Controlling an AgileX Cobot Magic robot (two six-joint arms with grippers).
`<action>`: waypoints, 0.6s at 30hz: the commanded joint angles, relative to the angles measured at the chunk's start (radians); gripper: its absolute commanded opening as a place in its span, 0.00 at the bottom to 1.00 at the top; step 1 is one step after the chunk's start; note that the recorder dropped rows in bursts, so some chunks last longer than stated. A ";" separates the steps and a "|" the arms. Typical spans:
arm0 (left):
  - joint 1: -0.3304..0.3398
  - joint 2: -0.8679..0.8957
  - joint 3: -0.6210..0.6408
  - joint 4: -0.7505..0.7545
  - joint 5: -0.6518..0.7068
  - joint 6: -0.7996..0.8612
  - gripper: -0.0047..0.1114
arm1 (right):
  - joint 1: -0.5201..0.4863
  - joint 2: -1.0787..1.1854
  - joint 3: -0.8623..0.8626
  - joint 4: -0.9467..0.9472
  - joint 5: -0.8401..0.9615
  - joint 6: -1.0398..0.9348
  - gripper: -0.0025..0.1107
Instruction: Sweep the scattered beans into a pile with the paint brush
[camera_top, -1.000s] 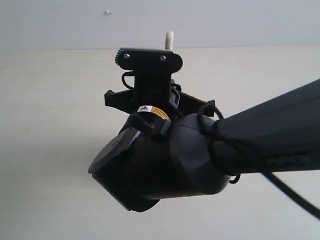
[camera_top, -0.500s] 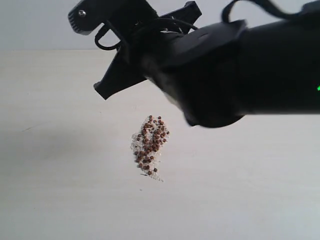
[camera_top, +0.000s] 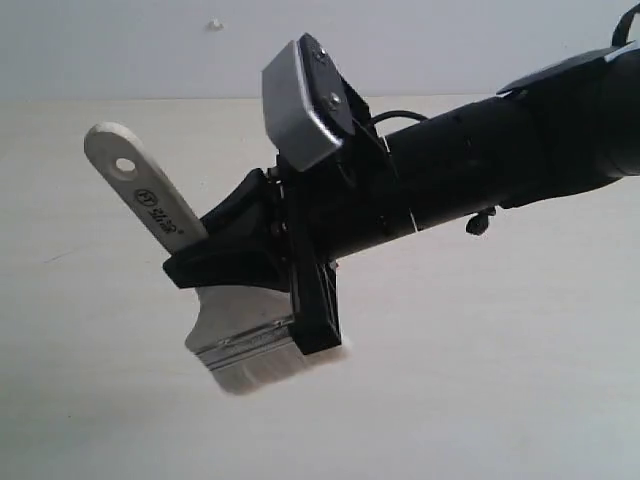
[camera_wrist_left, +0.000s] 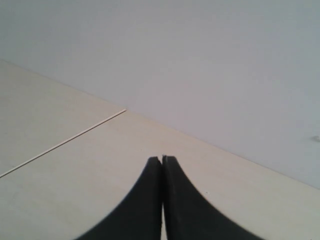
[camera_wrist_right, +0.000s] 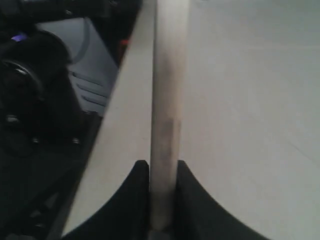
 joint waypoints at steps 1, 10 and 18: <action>-0.006 -0.006 0.003 -0.002 -0.004 -0.003 0.04 | -0.074 0.108 0.003 0.024 0.194 -0.040 0.02; -0.006 -0.006 0.003 -0.002 -0.004 -0.003 0.04 | -0.173 0.341 0.001 0.039 0.194 -0.040 0.02; -0.006 -0.006 0.003 -0.002 -0.004 -0.003 0.04 | -0.173 0.421 -0.098 0.039 0.163 -0.040 0.02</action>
